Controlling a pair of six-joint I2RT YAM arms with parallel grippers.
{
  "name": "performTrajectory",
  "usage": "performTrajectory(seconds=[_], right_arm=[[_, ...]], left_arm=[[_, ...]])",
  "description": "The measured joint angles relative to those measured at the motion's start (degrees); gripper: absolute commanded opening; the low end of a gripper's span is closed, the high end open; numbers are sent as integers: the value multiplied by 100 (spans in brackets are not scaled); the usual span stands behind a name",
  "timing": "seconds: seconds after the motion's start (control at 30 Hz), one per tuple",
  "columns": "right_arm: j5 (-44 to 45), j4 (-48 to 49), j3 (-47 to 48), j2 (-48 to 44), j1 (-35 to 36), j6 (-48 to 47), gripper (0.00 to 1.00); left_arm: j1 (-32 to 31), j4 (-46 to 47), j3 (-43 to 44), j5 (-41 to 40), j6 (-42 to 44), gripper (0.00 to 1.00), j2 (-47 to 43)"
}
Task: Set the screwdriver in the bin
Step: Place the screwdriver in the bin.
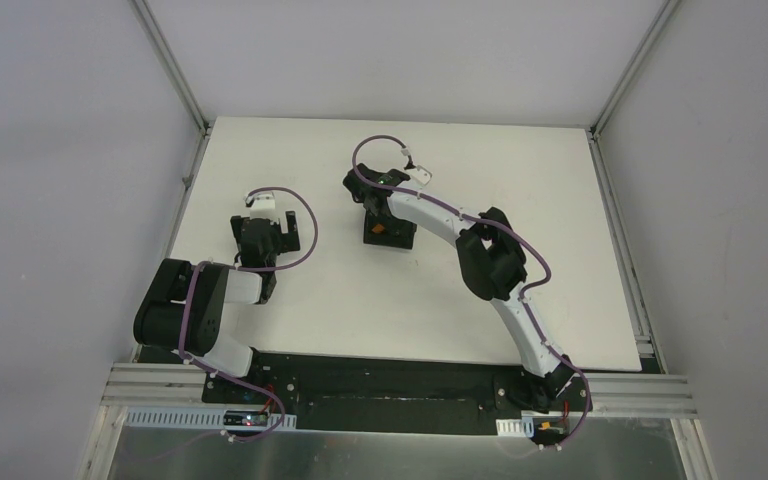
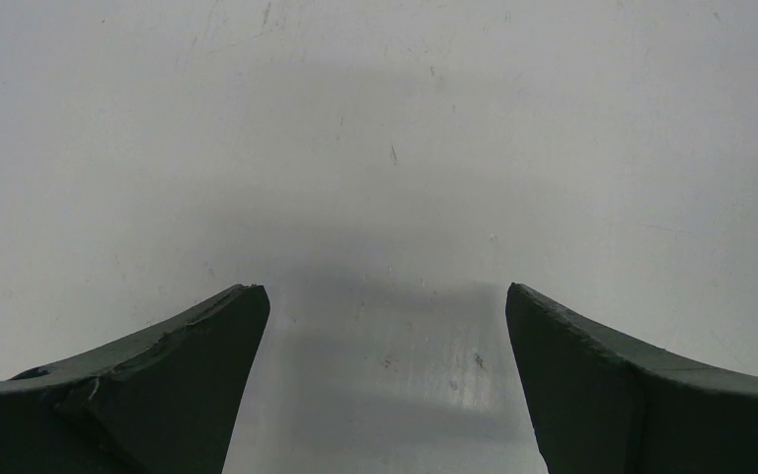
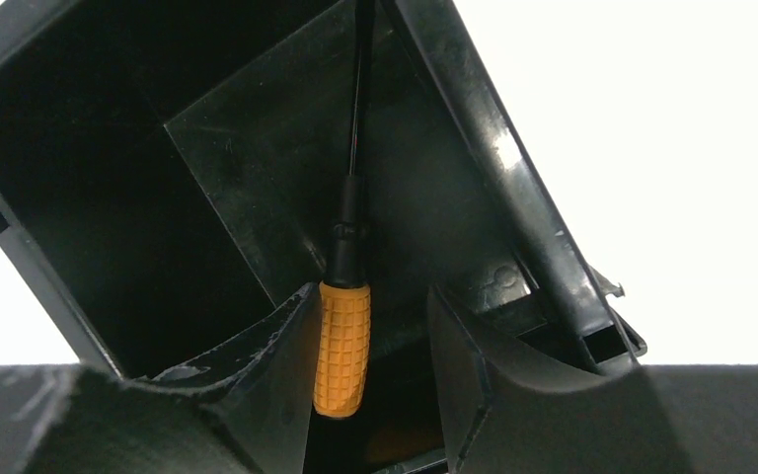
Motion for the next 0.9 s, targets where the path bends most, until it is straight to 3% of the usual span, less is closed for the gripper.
performTrajectory(seconds=[0.63, 0.73, 0.87, 0.9], right_arm=[[470, -400, 754, -87, 98, -654, 48], [621, -466, 809, -275, 160, -911, 59], [855, -494, 837, -678, 205, -1471, 96], [920, -492, 839, -800, 208, -1641, 98]], left_arm=[[0, 2, 0, 0, 0, 99, 0], [0, 0, 0, 0, -2, 99, 0], [0, 0, 0, 0, 0, 99, 0], [0, 0, 0, 0, 0, 99, 0]])
